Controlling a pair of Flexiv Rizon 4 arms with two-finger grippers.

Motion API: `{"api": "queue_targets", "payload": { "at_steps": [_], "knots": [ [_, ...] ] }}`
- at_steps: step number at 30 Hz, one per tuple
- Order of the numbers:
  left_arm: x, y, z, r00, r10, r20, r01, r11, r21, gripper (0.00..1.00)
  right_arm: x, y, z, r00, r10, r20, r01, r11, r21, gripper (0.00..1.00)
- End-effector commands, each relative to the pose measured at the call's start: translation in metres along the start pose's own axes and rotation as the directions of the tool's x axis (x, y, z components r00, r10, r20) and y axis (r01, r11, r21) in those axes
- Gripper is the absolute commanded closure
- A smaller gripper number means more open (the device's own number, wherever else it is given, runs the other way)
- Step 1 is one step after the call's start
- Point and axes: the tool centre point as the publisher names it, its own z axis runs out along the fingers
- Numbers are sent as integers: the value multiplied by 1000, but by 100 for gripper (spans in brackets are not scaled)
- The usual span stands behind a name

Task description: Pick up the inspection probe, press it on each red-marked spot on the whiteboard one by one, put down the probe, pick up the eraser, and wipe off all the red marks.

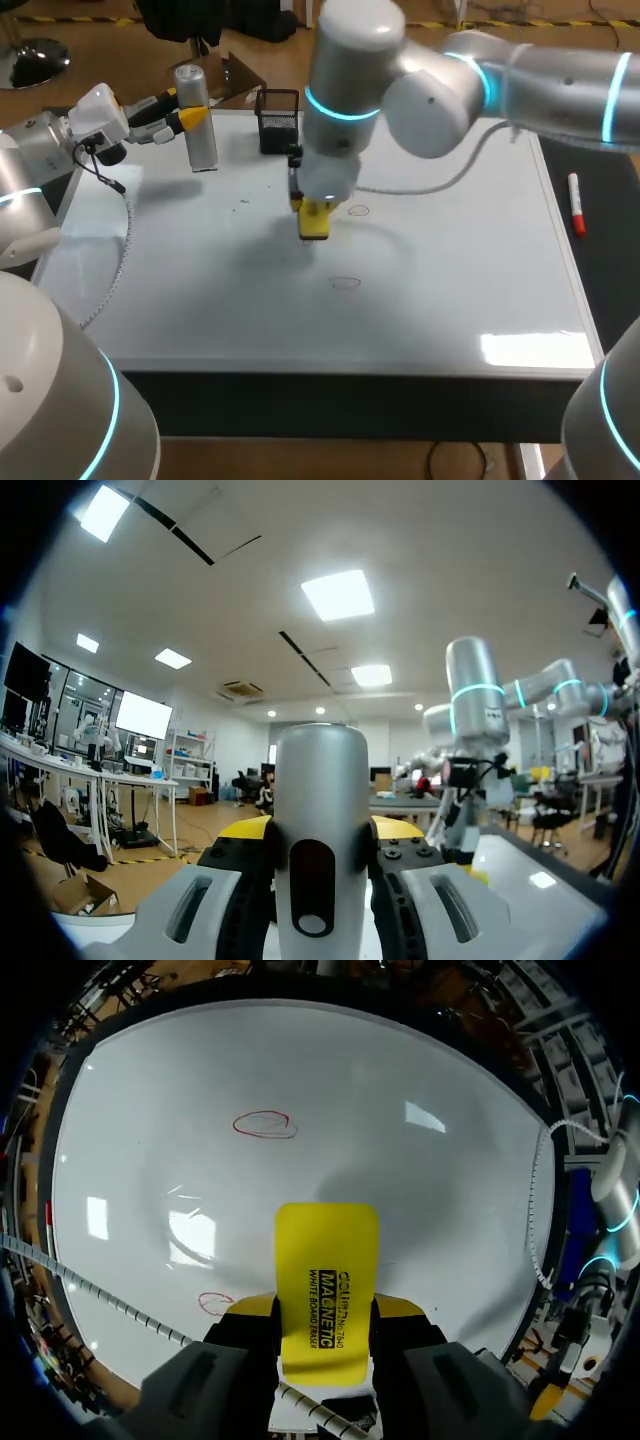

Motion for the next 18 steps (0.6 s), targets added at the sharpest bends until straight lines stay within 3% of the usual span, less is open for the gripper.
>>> {"api": "queue_targets", "payload": {
  "at_steps": [1,8,18],
  "knots": [
    [0,-1,0,1000,2,1,-2,1000,1,100,-31,-6,18,999,-30,-25,29,999,-20,100],
    [0,-1,0,1000,2,1,-2,1000,1,100,-51,1,25,997,-78,-26,77,996,-42,100],
    [0,-1,0,1000,2,1,-2,1000,1,100,-46,14,35,998,-58,-17,57,996,-74,100]
  ]
}}
